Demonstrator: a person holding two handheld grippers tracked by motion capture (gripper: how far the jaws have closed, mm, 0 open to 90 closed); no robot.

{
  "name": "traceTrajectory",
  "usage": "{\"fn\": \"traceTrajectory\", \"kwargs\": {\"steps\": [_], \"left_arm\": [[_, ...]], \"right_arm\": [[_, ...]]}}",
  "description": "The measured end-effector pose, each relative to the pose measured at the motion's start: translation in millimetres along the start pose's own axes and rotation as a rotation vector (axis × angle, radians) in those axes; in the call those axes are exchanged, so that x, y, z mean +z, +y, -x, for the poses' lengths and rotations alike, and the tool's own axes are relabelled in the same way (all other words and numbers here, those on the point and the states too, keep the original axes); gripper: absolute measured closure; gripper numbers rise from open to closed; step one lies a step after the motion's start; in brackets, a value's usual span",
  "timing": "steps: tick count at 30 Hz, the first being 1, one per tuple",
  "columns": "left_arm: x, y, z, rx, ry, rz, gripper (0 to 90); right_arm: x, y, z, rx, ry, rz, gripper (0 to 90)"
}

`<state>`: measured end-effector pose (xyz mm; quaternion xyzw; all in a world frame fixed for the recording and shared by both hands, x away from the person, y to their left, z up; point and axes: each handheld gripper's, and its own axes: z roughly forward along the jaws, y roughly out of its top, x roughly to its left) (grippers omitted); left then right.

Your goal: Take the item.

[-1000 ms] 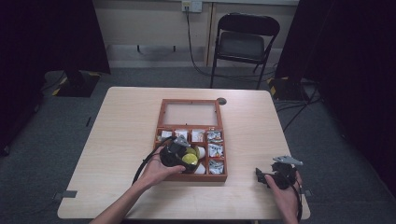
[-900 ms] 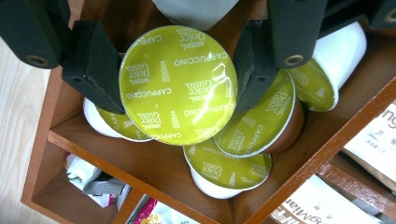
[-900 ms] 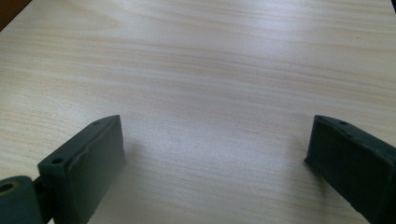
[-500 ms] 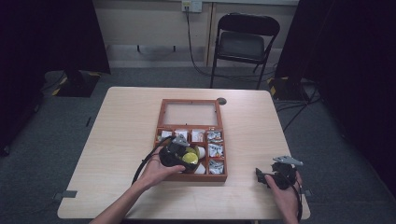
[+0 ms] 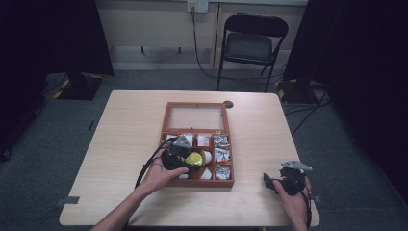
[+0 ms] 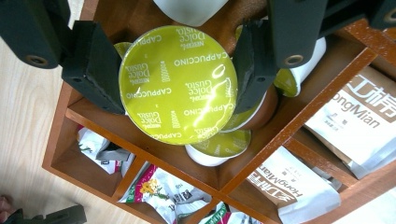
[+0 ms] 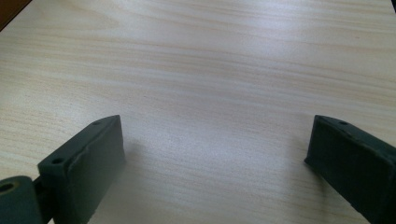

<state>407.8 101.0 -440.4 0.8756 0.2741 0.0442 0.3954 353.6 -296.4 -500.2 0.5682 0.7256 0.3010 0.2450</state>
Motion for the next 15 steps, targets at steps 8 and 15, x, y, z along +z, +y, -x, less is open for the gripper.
{"fn": "traceTrajectory", "kwargs": {"steps": [8,15], "left_arm": [[-8.5,0.3,-2.1,0.000,-0.019,0.036,38.2],[-13.5,1.1,-3.5,-0.009,-0.021,0.061,38.2]], "right_arm": [[0.0,0.0,0.0,0.000,0.000,0.000,3.4],[0.0,0.0,0.1,-0.001,0.000,0.000,3.4]]}}
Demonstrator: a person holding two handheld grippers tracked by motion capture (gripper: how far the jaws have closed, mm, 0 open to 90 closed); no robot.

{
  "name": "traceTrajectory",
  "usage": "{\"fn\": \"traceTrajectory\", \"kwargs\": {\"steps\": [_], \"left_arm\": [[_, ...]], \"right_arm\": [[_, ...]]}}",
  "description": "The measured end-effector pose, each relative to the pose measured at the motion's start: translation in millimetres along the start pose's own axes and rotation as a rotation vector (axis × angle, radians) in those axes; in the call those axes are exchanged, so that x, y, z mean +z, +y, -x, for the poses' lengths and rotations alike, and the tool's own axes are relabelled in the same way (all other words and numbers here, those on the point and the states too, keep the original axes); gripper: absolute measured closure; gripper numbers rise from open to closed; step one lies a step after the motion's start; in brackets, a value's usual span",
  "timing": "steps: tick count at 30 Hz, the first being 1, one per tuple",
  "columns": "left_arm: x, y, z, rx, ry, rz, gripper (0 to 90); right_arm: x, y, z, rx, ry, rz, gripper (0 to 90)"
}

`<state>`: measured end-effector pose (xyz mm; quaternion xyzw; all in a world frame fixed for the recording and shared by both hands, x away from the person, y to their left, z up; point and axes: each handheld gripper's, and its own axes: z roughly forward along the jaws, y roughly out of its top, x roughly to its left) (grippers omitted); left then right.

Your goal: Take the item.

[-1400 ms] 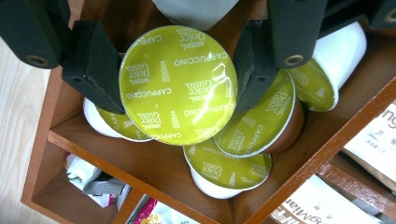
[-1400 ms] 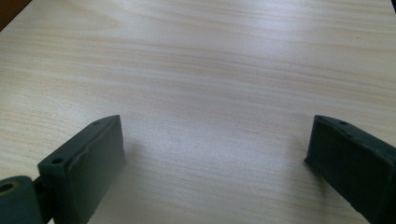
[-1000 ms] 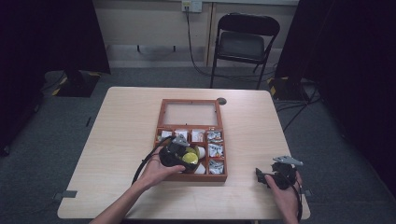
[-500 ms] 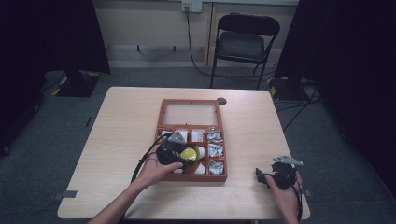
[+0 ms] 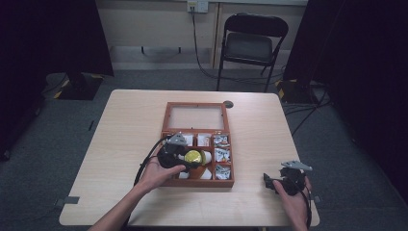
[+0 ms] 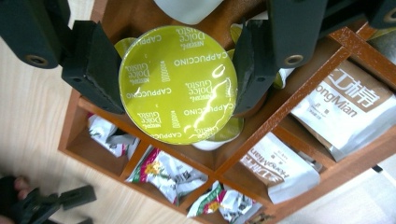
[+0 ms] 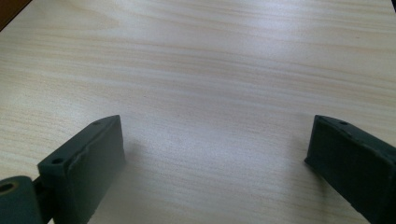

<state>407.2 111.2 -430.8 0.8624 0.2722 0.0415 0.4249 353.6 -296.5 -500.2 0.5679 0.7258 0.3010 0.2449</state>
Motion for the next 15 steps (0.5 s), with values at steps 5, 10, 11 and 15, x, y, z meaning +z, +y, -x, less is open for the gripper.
{"fn": "traceTrajectory", "kwargs": {"steps": [5,10,11,15], "left_arm": [[-4.9,1.5,-0.1,0.005,0.005,0.013,38.1],[-11.2,2.5,-1.5,0.002,0.011,0.024,38.2],[-12.4,2.7,-2.1,0.001,0.010,0.030,38.2],[-16.9,2.5,-4.9,-0.010,0.006,0.043,38.2]], "right_arm": [[0.0,0.0,0.0,0.000,0.000,0.000,3.4],[0.2,0.2,0.2,-0.001,0.001,0.000,3.3],[0.2,0.2,0.2,-0.001,0.001,0.000,3.3],[0.3,0.3,0.3,-0.002,0.002,0.000,3.3]]}}
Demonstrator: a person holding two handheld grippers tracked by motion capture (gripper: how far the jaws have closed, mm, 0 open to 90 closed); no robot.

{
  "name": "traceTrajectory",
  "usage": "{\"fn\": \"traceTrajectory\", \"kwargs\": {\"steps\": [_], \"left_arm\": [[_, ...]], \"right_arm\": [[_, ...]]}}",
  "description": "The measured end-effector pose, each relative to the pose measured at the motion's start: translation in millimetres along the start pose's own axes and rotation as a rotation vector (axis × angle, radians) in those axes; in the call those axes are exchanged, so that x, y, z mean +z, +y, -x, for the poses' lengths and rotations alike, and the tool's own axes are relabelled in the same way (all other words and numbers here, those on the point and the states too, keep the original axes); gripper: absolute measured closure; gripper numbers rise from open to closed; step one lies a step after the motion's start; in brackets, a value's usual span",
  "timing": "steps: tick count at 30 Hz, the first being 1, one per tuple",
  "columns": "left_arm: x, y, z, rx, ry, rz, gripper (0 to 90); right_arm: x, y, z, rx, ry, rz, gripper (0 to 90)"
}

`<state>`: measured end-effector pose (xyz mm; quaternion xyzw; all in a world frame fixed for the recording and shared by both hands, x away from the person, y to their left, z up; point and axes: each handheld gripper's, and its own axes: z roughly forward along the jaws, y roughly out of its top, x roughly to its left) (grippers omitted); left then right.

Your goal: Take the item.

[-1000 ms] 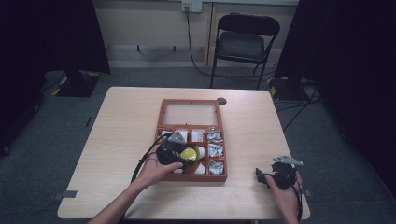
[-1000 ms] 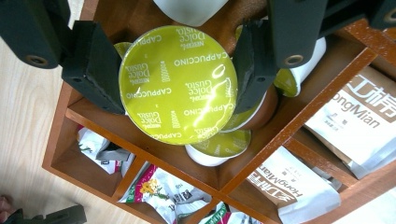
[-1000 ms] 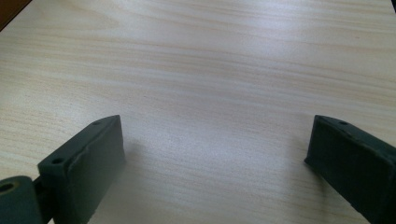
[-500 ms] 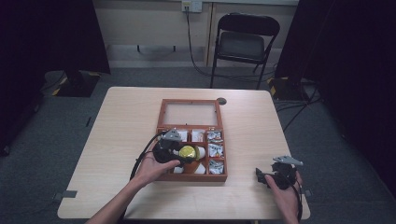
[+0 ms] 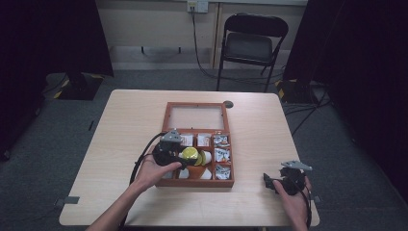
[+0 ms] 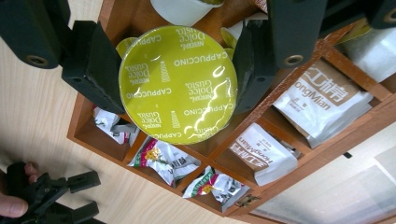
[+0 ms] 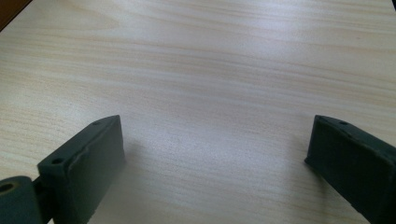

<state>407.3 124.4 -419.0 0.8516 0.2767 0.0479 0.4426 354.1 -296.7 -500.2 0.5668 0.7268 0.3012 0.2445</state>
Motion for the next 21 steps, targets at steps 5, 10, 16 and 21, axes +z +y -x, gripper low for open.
{"fn": "traceTrajectory", "kwargs": {"steps": [5,10,16,21], "left_arm": [[-4.5,-0.3,-3.7,-0.007,0.010,0.008,38.2],[-13.1,1.8,-4.5,0.002,0.034,0.023,38.2],[-20.1,3.6,-6.3,0.004,0.036,0.038,38.2],[-27.9,3.5,-11.6,-0.020,0.038,0.056,38.2]], "right_arm": [[0.1,0.0,0.0,0.000,0.000,0.000,3.3],[0.1,0.1,0.1,-0.001,0.000,0.000,3.3],[0.1,0.1,0.2,-0.002,0.001,0.000,3.3],[0.1,0.1,0.2,-0.002,0.001,0.000,3.3]]}}
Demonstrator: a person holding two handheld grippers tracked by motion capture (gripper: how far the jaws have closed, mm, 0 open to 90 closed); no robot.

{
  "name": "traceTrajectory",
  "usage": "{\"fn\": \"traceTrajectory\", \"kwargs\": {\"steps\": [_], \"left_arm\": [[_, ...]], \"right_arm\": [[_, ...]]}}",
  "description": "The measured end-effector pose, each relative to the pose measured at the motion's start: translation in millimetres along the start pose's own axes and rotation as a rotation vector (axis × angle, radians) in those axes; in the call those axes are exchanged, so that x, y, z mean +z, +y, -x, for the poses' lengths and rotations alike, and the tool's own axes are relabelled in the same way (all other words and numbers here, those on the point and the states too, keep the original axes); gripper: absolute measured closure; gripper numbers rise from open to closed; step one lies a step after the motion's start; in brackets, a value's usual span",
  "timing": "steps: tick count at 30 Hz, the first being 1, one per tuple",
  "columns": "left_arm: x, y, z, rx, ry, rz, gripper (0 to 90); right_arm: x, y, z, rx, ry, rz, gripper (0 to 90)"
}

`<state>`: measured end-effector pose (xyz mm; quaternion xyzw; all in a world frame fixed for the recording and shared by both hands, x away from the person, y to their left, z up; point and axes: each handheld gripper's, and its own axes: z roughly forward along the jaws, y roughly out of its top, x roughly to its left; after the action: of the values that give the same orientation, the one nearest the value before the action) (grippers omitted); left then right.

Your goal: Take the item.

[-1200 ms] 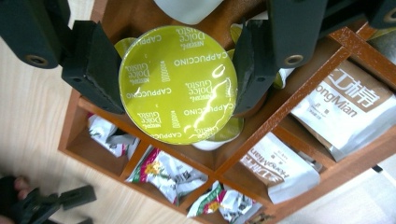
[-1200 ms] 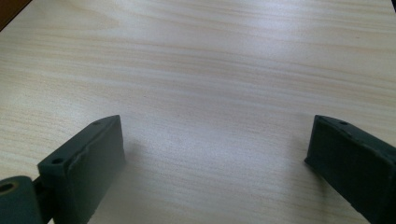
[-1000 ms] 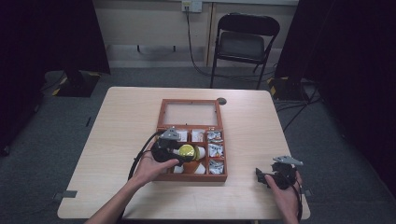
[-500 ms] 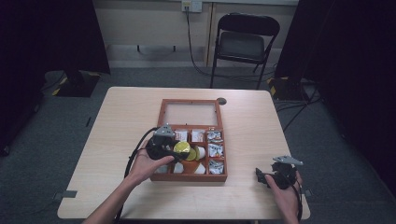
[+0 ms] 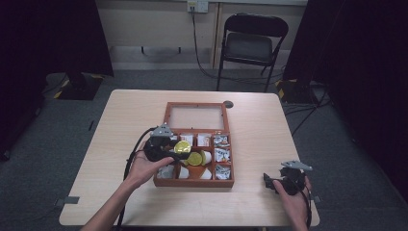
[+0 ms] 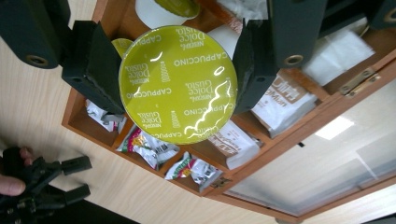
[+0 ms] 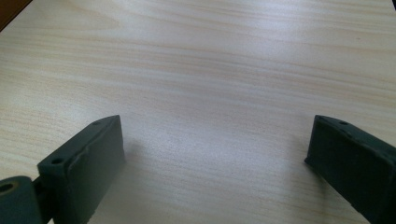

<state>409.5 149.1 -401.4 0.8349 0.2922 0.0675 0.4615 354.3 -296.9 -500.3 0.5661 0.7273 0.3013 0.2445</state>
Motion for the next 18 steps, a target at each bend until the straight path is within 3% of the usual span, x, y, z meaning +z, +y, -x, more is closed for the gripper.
{"fn": "traceTrajectory", "kwargs": {"steps": [2,5,10,12,13,15,18], "left_arm": [[-4.1,1.2,-1.3,-0.025,-0.014,0.019,38.2],[-10.4,5.2,-0.2,-0.007,0.020,0.027,38.2],[-16.4,3.4,-8.0,-0.030,0.029,0.035,38.2],[-20.8,3.2,-13.1,-0.064,0.002,0.056,38.2],[-20.8,3.2,-13.1,-0.064,0.002,0.056,38.2],[-27.1,6.5,-13.5,-0.010,0.077,0.039,38.2],[-31.9,5.8,-17.2,-0.023,0.072,0.051,38.2]], "right_arm": [[0.0,0.0,0.0,0.000,0.000,0.000,3.3],[0.1,0.1,0.1,0.000,0.000,0.000,3.3],[0.1,0.1,0.1,0.000,-0.001,0.000,3.3],[0.1,0.1,0.1,0.000,0.000,0.000,3.3],[0.1,0.1,0.1,0.000,0.000,0.000,3.3],[0.1,0.1,0.1,0.000,0.000,0.000,3.4],[0.1,0.1,0.1,0.000,0.000,0.000,3.3]]}}
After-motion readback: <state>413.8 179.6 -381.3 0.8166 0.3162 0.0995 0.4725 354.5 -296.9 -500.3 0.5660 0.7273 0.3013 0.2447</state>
